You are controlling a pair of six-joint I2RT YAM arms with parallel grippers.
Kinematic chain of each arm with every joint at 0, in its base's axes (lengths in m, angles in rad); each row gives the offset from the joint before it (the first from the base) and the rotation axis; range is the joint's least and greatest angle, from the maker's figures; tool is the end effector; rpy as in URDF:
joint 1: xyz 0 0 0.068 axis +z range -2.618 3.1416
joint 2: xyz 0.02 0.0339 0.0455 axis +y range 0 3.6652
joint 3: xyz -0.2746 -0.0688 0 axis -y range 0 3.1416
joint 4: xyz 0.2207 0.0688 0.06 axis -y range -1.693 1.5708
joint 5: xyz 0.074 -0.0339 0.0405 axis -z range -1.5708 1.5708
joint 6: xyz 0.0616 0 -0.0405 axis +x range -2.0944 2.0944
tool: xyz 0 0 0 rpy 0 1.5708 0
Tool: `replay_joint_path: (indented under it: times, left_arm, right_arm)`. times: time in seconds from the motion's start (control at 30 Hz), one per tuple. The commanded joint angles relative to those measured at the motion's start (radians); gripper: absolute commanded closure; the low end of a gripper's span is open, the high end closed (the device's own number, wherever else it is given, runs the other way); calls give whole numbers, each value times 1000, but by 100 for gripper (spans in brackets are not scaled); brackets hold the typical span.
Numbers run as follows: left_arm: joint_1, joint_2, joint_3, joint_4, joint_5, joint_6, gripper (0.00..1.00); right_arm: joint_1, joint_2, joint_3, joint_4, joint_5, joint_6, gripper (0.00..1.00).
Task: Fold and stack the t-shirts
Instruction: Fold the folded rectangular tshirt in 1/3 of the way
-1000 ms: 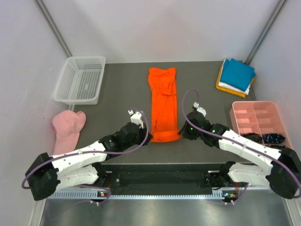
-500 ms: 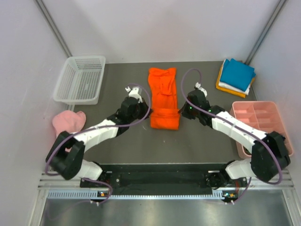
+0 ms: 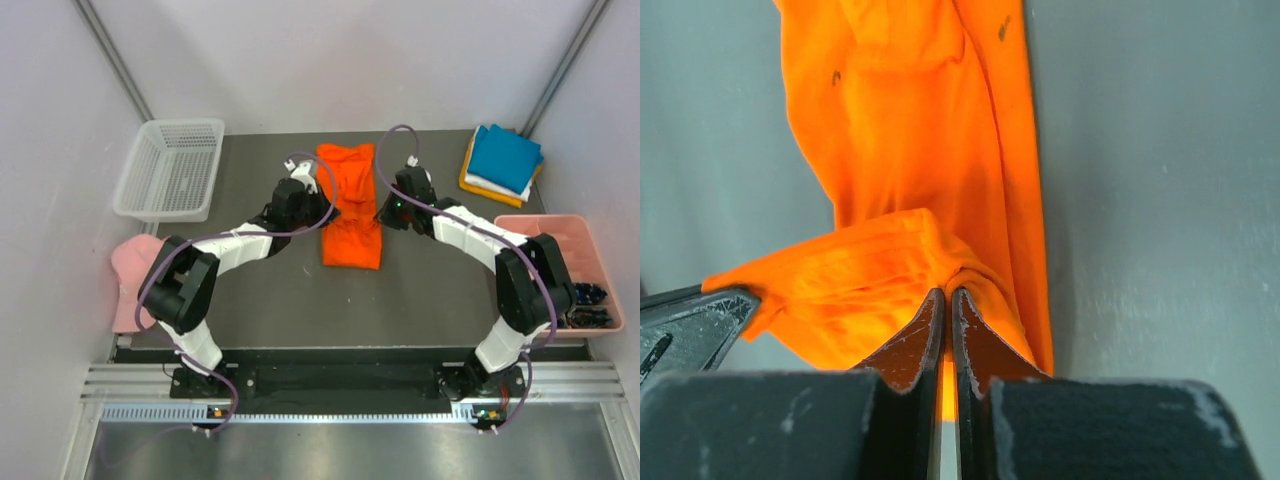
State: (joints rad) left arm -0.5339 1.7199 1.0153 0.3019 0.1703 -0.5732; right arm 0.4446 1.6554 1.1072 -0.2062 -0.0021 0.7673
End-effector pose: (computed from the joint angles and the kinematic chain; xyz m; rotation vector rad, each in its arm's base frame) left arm 0.3319 -0.2083 0.2350 0.0762 2.0758 -0.8712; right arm 0.3264 0.1557 0.2304 0.3854 2.3745 0.5946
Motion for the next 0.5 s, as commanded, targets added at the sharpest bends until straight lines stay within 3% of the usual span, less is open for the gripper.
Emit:
replay_joint_path:
  times: [0.0, 0.47]
  left_arm:
    - [44, 26, 45, 72, 32, 16, 100]
    - [133, 167, 89, 120, 86, -1, 100]
  right_arm:
    - [-32, 52, 97, 57, -42, -26, 100]
    - [-106, 234, 241, 54, -122, -42, 100]
